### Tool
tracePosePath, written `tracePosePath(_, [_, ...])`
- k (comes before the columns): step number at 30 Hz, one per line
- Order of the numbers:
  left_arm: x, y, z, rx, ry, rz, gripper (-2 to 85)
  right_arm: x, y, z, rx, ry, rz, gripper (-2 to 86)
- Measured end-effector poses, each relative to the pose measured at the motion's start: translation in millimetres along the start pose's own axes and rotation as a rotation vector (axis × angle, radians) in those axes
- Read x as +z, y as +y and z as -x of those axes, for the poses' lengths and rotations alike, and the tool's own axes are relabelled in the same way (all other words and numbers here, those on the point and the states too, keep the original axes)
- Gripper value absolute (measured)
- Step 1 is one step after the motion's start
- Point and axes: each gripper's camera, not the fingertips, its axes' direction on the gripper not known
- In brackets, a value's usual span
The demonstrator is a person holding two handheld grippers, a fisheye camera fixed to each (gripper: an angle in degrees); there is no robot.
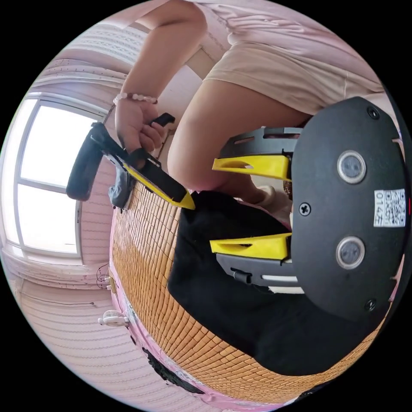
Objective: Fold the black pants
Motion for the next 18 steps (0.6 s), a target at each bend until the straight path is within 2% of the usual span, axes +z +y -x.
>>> tracePosePath(2, [3, -5, -2, 0.001, -0.05, 0.013, 14.9, 1, 9, -4, -0.084, -0.069, -0.079, 2.1])
tracePosePath(3, [0, -5, -3, -0.015, -0.115, -0.005, 8.0, 2, 12, -7, -0.102, -0.065, -0.085, 2.2])
tracePosePath(6, [-3, -1, 3, -0.058, -0.133, 0.009, 1.5, 7, 24, -47, -0.011, -0.079, -0.184, 4.1])
tracePosePath(10, [-10, 8, 4, -0.076, -0.122, -0.018, 0.0, 39, 34, -107, 0.165, 0.043, -0.267, 12.7])
tracePosePath(14, [-22, 18, -2, -0.052, -0.086, -0.016, -0.3, 90, 31, -147, 0.27, 0.058, -0.327, 19.2])
tracePosePath(16, [-30, 25, -4, -0.033, -0.079, -0.032, -0.3, 113, 29, -167, 0.321, 0.036, -0.311, 17.9])
tracePosePath(18, [-39, 32, -5, -0.027, -0.07, -0.032, -0.3, 129, 34, -186, 0.356, -0.046, -0.344, 12.8])
